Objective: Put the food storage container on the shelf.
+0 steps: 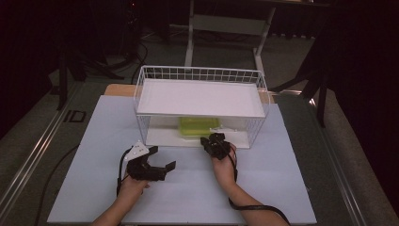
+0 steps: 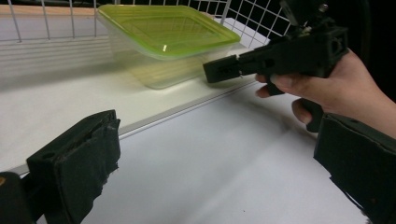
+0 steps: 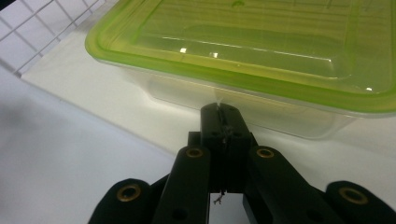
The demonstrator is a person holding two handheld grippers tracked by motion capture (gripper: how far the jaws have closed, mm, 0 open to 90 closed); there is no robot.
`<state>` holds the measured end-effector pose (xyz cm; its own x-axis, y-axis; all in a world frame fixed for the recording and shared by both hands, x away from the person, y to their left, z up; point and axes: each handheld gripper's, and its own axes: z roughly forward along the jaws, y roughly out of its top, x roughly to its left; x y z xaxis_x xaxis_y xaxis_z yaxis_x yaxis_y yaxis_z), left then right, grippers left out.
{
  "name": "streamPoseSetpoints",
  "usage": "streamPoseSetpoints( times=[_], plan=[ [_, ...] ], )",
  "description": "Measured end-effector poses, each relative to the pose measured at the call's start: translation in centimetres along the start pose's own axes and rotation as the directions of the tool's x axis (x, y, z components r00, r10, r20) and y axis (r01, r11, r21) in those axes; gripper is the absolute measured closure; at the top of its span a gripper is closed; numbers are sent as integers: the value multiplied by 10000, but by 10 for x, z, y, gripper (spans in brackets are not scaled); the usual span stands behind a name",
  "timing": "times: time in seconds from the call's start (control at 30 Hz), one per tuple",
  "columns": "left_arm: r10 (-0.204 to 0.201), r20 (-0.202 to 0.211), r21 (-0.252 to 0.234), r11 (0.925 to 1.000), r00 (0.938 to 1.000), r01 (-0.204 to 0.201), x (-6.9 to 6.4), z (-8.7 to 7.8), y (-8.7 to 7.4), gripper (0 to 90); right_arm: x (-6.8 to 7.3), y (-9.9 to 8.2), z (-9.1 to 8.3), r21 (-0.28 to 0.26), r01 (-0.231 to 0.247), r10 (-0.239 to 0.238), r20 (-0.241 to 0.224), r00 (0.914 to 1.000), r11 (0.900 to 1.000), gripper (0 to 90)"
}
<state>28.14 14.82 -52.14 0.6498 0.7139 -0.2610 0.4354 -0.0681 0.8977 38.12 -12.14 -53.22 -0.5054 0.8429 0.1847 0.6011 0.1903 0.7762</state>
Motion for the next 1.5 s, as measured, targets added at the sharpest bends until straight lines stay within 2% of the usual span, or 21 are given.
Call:
streamPoseSetpoints(
  times=[0.33,0.5,0.67,0.73,0.83,0.93,1.07,1.17,1.23,1.33,1.43,1.5],
  plan=[
    [-9,-51,-21,10000,10000,9,0,1,-1,14,-2,10,12,-175,69,-67,98,9999,9998,898],
    [24,-23,-15,10000,10000,-24,0,1,-1,14,-1,14,17,-82,-220,220,38,9998,9997,898],
    [41,-62,-1,10000,10000,-41,-1,1,-1,14,1,13,18,-96,-170,170,-27,9999,9998,882],
    [61,-40,-31,10000,10000,-61,-1,0,-1,14,2,12,16,-148,-37,36,-87,10000,9999,867],
    [150,-45,-17,9999,9999,-150,-1,1,0,14,4,12,12,-248,177,-175,80,9998,9995,840],
    [150,-15,-17,9999,9999,-150,-2,1,0,14,7,10,6,-228,231,-233,-86,9997,9995,828],
    [89,40,-77,9999,10000,-88,-2,1,1,14,13,6,-3,-181,680,-685,-319,9971,9975,817],
    [45,239,-49,10000,9997,-44,-3,2,3,14,16,4,-10,-218,899,-909,-493,9946,9957,792],
    [148,341,-94,9999,9993,-145,-5,1,5,14,17,2,-15,-211,899,-912,-712,9933,9957,750],
    [303,387,-187,9994,9988,-296,-7,1,9,14,19,1,-24,-332,1128,-1148,-688,9910,9931,532],
    [496,559,-253,9985,9972,-483,-8,1,14,14,20,1,-31,-525,1090,-1137,-970,9888,9927,414],
    [471,826,-316,9985,9955,-446,-9,1,17,14,19,1,-37,-598,1149,-1206,-1024,9874,9916,357]
  ],
)
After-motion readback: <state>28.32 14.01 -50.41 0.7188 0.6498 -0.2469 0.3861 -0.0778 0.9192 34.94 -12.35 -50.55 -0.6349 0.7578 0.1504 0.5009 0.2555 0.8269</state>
